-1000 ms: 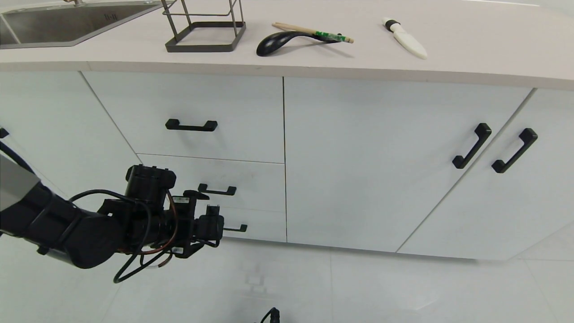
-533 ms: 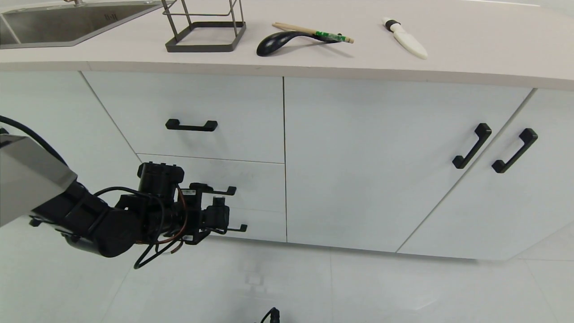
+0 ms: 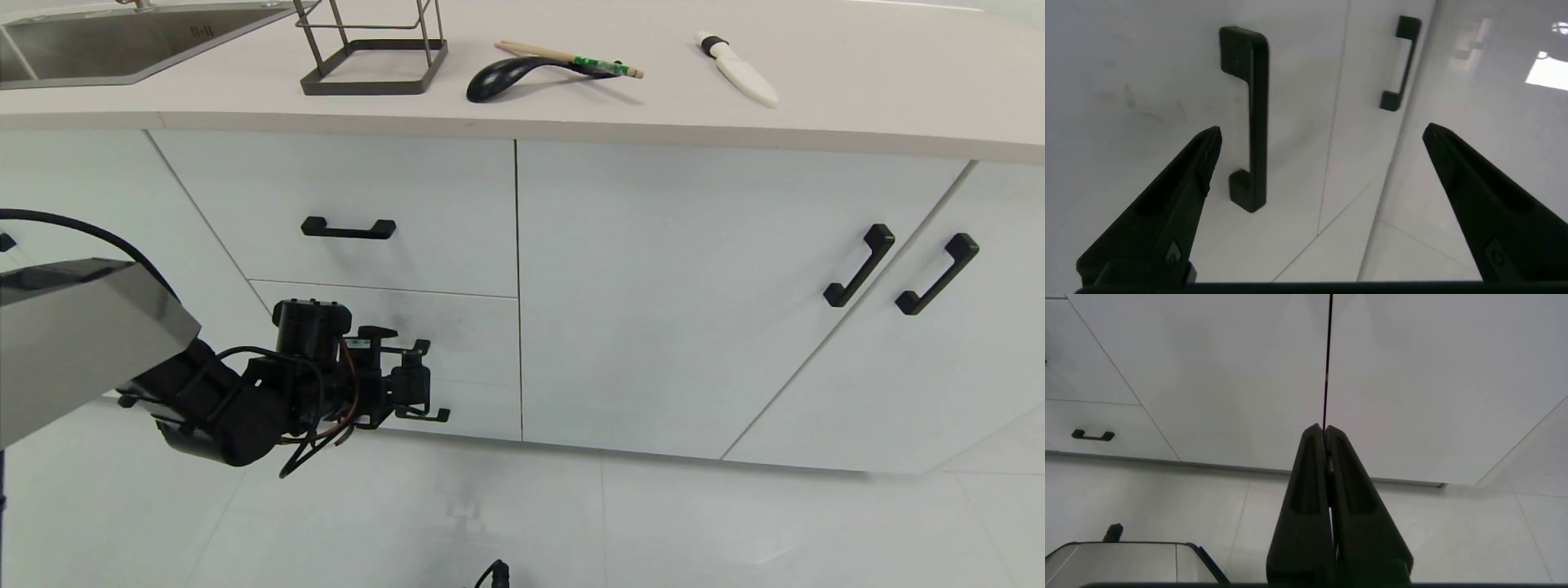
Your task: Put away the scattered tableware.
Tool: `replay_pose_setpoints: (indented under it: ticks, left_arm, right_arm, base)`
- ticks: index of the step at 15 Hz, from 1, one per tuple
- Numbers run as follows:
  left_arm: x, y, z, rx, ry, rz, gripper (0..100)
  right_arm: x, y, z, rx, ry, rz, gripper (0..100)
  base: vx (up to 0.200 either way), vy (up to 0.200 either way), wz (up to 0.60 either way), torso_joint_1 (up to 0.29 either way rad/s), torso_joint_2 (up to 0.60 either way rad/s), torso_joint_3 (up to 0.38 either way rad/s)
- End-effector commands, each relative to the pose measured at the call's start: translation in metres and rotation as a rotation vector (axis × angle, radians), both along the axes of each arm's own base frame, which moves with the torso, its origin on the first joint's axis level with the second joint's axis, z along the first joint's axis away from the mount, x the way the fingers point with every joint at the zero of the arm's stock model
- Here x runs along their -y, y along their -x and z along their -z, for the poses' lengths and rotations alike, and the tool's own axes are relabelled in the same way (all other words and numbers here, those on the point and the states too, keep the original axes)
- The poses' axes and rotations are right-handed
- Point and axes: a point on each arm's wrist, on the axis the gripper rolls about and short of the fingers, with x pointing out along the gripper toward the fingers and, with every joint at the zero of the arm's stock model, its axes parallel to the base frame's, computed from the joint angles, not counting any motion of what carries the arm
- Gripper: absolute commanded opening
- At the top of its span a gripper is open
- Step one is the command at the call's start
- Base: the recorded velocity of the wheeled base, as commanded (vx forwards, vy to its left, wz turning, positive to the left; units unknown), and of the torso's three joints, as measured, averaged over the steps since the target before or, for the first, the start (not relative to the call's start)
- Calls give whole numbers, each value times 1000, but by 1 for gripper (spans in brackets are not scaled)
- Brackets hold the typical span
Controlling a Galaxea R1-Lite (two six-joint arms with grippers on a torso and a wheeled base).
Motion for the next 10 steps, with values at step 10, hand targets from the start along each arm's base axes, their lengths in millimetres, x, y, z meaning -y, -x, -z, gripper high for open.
replay_pose_setpoints:
  ticks: [10]
  left_arm:
    - [4, -12, 25, -33, -12, -3, 100]
  right_arm:
    - [0, 0, 0, -1, 0, -1, 0]
  base:
    - [0, 0, 0, 0, 0, 0]
